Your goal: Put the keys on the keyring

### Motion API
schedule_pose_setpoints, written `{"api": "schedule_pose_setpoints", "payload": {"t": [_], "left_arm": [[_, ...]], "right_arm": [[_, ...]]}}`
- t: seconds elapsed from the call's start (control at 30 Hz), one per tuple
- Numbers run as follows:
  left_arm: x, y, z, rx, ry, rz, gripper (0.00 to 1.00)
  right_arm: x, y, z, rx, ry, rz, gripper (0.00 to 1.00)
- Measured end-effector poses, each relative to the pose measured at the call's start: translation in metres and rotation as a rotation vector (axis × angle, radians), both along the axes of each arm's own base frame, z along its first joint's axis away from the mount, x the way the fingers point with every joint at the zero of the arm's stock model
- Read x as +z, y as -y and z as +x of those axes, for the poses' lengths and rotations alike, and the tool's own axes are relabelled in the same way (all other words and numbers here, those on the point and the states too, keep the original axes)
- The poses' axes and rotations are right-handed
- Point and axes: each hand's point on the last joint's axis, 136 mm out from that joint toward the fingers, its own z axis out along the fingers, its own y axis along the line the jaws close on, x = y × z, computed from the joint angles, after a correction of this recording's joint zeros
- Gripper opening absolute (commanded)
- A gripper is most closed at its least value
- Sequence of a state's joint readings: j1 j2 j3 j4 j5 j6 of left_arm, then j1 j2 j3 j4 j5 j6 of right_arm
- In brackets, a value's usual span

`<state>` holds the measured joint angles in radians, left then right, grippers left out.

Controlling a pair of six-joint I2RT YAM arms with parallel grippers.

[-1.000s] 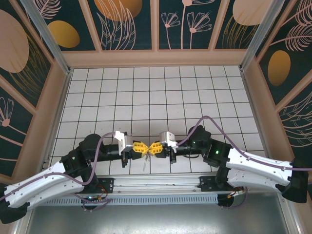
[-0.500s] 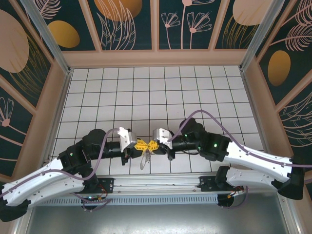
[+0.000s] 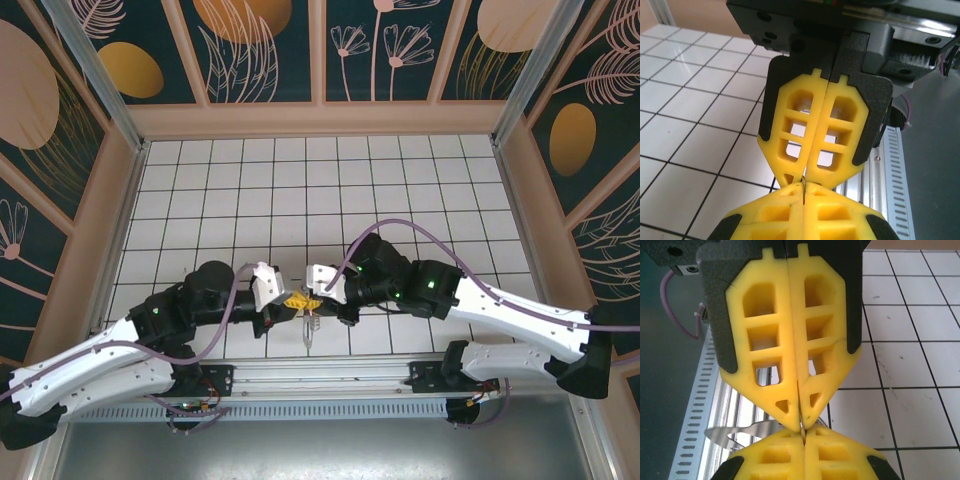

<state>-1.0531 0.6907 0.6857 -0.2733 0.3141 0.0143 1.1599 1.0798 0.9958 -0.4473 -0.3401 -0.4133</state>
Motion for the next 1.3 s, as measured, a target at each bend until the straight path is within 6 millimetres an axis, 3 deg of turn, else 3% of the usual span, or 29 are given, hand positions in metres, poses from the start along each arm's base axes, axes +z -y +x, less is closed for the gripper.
{"api": "schedule_pose_setpoints", "payload": {"t": [0.2, 0.63, 0.7, 0.8, 1.03, 1.2, 1.3], "left_arm": [[0.016, -0.004, -0.007, -0.010, 0.012, -0.123, 0.00], [0.036, -0.004, -0.021, -0.071, -0.019, -0.312, 0.00], [0.041, -0.004, -0.023, -0.079, -0.016, -0.336, 0.00], [0.044, -0.003, -0.024, -0.089, -0.011, -0.352, 0.00], [0.042, -0.003, -0.020, -0.068, 0.003, -0.293, 0.00], [0.035, -0.002, -0.006, -0.013, 0.031, -0.160, 0.14], [0.025, -0.002, 0.001, 0.014, 0.041, -0.092, 0.15]], "right_arm": [[0.015, -0.002, -0.005, 0.009, 0.019, 0.087, 0.07], [0.034, -0.002, -0.019, 0.038, -0.024, 0.274, 0.14], [0.039, -0.001, -0.021, 0.042, -0.024, 0.304, 0.13], [0.042, -0.001, -0.023, 0.044, -0.032, 0.325, 0.00], [0.039, 0.000, -0.018, 0.019, -0.020, 0.308, 0.00], [0.033, -0.004, -0.004, -0.027, 0.005, 0.208, 0.00], [0.024, -0.005, 0.002, -0.039, 0.021, 0.138, 0.00]]}}
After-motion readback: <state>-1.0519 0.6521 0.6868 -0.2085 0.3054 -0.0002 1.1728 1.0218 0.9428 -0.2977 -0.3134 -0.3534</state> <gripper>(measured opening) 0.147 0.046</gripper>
